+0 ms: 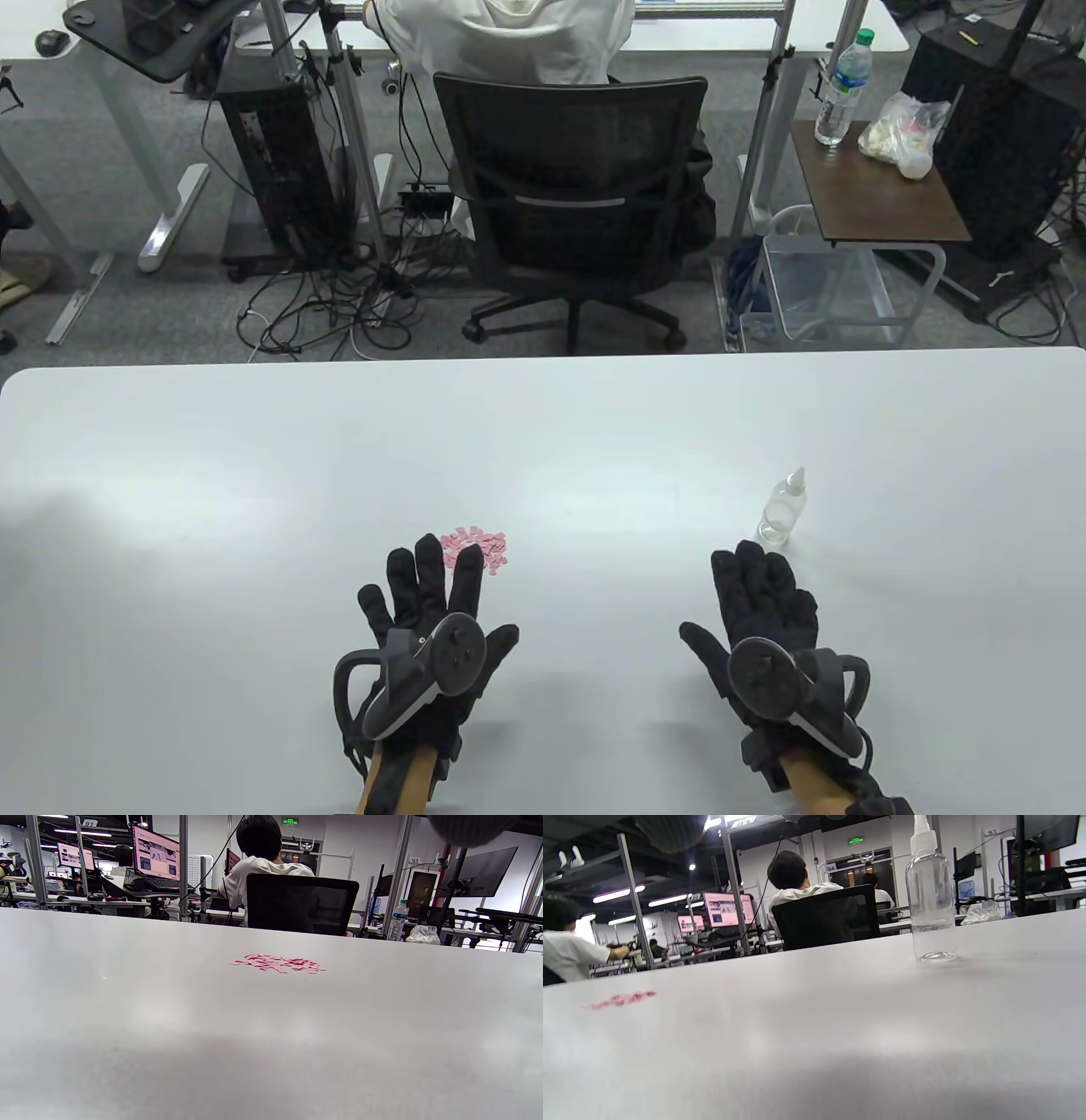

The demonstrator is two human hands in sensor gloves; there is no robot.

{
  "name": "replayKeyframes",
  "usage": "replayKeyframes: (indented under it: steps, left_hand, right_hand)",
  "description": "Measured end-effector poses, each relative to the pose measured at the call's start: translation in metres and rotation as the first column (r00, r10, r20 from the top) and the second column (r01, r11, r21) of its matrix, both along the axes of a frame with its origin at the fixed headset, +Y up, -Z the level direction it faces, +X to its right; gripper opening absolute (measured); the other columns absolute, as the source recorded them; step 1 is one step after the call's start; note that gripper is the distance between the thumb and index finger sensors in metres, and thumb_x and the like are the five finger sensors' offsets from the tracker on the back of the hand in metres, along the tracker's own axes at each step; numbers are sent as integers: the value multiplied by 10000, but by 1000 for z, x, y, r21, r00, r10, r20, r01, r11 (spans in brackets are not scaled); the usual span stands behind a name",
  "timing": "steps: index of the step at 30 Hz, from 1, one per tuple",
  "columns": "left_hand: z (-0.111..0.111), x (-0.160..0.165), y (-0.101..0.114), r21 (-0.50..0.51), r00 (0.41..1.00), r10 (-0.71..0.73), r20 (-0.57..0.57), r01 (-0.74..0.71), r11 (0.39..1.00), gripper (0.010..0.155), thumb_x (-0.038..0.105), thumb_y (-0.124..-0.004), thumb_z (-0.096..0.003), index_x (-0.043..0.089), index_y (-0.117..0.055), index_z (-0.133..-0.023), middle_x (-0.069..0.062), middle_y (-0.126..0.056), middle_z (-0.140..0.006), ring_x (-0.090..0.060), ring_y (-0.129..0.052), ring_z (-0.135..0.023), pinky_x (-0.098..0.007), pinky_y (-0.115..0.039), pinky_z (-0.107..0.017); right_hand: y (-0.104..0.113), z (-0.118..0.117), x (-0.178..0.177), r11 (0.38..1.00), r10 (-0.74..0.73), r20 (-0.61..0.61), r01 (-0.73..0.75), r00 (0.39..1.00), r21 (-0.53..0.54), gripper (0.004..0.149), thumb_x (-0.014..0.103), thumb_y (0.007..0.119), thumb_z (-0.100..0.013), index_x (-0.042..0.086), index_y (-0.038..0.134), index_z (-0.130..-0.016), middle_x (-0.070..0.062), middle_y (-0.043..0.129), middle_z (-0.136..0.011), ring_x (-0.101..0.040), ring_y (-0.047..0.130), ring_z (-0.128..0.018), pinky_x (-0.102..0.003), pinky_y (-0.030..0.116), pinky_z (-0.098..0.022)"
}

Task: Squeeze empty conical bottle to blow paper scraps with air puff

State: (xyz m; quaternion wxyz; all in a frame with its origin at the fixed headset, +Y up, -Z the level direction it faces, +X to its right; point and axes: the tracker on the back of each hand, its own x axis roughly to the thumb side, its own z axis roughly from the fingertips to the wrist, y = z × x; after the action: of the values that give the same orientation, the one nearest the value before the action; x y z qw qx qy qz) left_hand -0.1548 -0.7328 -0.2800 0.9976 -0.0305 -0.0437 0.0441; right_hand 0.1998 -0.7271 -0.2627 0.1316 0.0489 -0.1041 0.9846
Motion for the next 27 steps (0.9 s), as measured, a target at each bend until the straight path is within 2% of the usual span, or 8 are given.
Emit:
replayKeyframes:
  steps: [4,6,8,11,13,14,22,27]
  left_hand:
    - [1,-1,0,0,1000,-2,-6,2,1000,914,733,-585,-542,345,-89,-1203,-116,44,-1246,-397,70,-1108,-681,-98,-774]
    - [1,-2,0,-3,1000,1,-7,-1,1000,914,733,-586,-542,345,-89,-1204,-119,47,-1245,-398,73,-1107,-682,-97,-773]
    - [1,-2,1,-2,1000,0,-8,0,1000,913,733,-587,-542,346,-91,-1204,-117,45,-1246,-396,71,-1109,-681,-98,-775]
    - [1,-2,1,-3,1000,4,-12,-4,1000,923,727,-595,-543,321,-104,-1211,-125,34,-1248,-397,65,-1111,-682,-100,-774]
    - [0,-2,1,-4,1000,4,-16,-4,1000,925,725,-598,-544,316,-108,-1214,-127,32,-1249,-400,62,-1111,-683,-100,-773]
    - [0,-2,1,-5,1000,3,-16,-3,1000,924,725,-598,-544,318,-106,-1212,-124,32,-1249,-397,64,-1111,-683,-100,-773]
    - [-1,-1,1,-7,1000,-3,-5,3,1000,924,725,-600,-545,318,-110,-1215,-128,32,-1249,-401,63,-1111,-683,-100,-774]
    - [-2,-4,2,-1,1000,-3,-3,3,1000,924,725,-601,-544,319,-111,-1214,-128,29,-1250,-403,61,-1112,-682,-101,-774]
  right_hand:
    - [18,-3,26,977,-175,63,166,983,132,833,533,727,-563,65,430,-1185,-233,525,-1203,-477,614,-1052,-628,588,-723]
    - [26,-7,42,956,-233,136,202,963,212,794,508,773,-552,20,550,-1137,-268,679,-1102,-462,780,-933,-575,723,-672]
    - [29,-14,56,947,-264,192,216,945,239,794,496,810,-539,-8,586,-1110,-288,723,-1049,-459,832,-860,-539,796,-624]
    - [29,-34,76,961,-264,240,232,934,152,879,490,887,-486,-11,549,-1125,-293,687,-1073,-444,829,-872,-527,816,-614]
    - [26,-49,87,977,-211,318,206,924,51,989,506,931,-441,-19,484,-1150,-299,616,-1119,-456,782,-920,-543,787,-646]
    - [24,-54,90,977,-213,327,211,921,43,1004,498,946,-430,-17,477,-1153,-298,609,-1125,-451,782,-923,-541,784,-649]
    - [-10,-97,89,971,-191,429,235,883,-51,989,473,982,-404,16,514,-1145,-267,647,-1118,-419,813,-917,-517,794,-655]
    - [-24,-119,85,953,-205,485,286,850,-98,978,477,980,-405,15,530,-1140,-268,664,-1108,-421,822,-908,-517,798,-652]
